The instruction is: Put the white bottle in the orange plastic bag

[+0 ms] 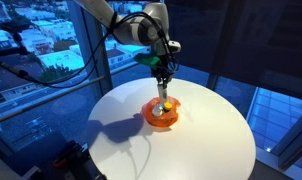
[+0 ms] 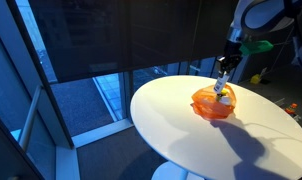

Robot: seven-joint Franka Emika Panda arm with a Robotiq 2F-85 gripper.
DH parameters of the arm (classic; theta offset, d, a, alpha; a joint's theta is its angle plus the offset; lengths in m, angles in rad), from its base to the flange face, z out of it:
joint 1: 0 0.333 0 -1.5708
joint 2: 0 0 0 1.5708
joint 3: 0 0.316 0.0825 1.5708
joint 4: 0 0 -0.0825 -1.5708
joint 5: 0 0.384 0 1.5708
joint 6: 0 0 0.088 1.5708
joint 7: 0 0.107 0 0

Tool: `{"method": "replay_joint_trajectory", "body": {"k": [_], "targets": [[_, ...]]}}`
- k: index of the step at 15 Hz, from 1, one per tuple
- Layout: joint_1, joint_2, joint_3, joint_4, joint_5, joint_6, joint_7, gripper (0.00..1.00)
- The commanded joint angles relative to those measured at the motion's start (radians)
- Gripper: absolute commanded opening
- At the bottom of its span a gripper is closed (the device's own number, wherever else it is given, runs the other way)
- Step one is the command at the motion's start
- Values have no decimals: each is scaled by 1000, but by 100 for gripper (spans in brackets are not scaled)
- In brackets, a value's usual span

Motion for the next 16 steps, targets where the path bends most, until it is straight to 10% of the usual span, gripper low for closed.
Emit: {"method": "replay_joint_trajectory", "body": {"k": [1,16], "targets": [[-12,38,14,17,38,25,-63,10],[-36,89,71,6,235,-45,-205,10]]}}
